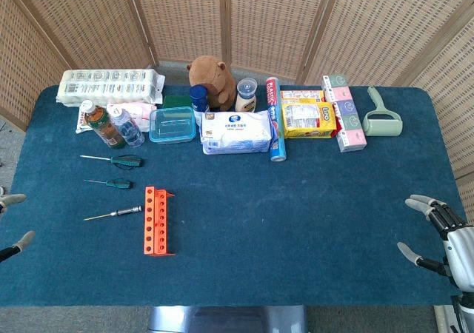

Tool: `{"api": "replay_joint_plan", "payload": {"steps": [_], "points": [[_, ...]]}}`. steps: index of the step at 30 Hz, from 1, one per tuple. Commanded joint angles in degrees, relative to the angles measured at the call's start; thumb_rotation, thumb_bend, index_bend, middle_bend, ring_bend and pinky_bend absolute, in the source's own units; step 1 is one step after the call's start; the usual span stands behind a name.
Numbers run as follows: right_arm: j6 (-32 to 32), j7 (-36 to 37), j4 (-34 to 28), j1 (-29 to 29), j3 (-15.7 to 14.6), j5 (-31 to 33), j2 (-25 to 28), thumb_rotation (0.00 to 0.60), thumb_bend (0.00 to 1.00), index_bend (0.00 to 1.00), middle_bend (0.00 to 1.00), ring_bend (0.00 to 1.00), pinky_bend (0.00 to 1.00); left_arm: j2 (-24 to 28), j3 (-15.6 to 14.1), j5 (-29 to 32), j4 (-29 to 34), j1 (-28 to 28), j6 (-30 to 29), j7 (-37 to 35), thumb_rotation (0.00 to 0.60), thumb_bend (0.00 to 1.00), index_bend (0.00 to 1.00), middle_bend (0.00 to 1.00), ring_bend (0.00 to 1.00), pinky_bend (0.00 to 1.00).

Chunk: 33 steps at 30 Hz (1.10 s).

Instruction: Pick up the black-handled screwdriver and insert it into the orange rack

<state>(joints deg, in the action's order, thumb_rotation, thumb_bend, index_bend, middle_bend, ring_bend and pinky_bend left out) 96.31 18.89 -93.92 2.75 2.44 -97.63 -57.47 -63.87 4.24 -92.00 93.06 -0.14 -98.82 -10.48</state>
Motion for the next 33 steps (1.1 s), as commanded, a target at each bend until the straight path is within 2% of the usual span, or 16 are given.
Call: {"api": "replay_joint_plan", "payload": {"steps": [1,8,11,14,16,19,22,25,28,33], "points": [[-0.04,0.0,-0.01,0.0,-0.04,0.0,0.01,0.6,0.23,0.23,0.22,0.23,0.39,0.04,-0.02,0.04,0.1,0.01,0.06,0.23,0.6,0.09,0.28,0.36,0.34,0.38],[-0.21,-0.71,-0.23,0.07,-0.05,-0.01,-0.13,0.6,0.23,0.23,0.22,0.23,0.39,0.41,-0.39,0.36,0.56,0.05,0.89,0.69,0.6,0.09,0.28,0.35,0.34,0.36],[-0.62,-1.51,-0.5,0.22,0.08,0.33,-0.33,0.6,0.23,0.23,0.22,0.24,0.39,0.64,-0.95,1.96,1.77,0.07,2.94,2.7,0.6,0.09,0.28,0.34,0.34,0.35],[-1.02,-2.1,-0.67,0.33,0.04,0.48,-0.44,0.6,0.23,0.23,0.22,0.24,0.39,0.33,-1.38,3.61,3.22,-0.48,5.71,4.8,0.6,0.09,0.28,0.34,0.34,0.38],[-1.39,-2.46,-0.59,0.39,-0.07,0.55,-0.44,0.6,0.23,0.23,0.22,0.24,0.39,0.09,-1.82,4.02,4.26,-1.13,7.69,6.23,0.6,0.09,0.28,0.36,0.37,0.44],[-1.37,-1.94,-0.57,0.43,-0.38,-0.11,-0.23,0.6,0.23,0.23,0.22,0.24,0.39,-1.35,-1.71,4.77,5.67,-1.8,9.01,10.18,0.6,0.09,0.28,0.48,0.48,0.56],[-1.07,-0.66,-0.36,0.45,-0.79,-1.12,0.18,0.6,0.23,0.23,0.22,0.24,0.39,-3.36,-0.98,6.46,7.63,-2.5,9.95,15.91,0.6,0.09,0.29,0.64,0.64,0.74],[-0.8,0.76,-0.17,0.44,-1.06,-1.62,0.63,0.6,0.23,0.22,0.22,0.25,0.39,-5.41,0.72,8.83,8.59,-3.66,10.76,20.68,0.6,0.09,0.31,0.75,0.75,0.84],[-0.38,1.81,-0.08,0.3,-1.17,-1.77,0.98,0.6,0.23,0.22,0.22,0.25,0.39,-7.03,2.47,11.75,8.63,-5.43,12.8,24.32,0.6,0.09,0.38,0.82,0.81,0.89],[0.45,3.23,-0.01,0.02,-1.14,-1.72,1.48,0.6,0.23,0.22,0.22,0.25,0.39,-10.29,4.63,15.55,6.67,-9.24,16.86,31.32,0.6,0.07,0.43,0.86,0.85,0.91]]}}
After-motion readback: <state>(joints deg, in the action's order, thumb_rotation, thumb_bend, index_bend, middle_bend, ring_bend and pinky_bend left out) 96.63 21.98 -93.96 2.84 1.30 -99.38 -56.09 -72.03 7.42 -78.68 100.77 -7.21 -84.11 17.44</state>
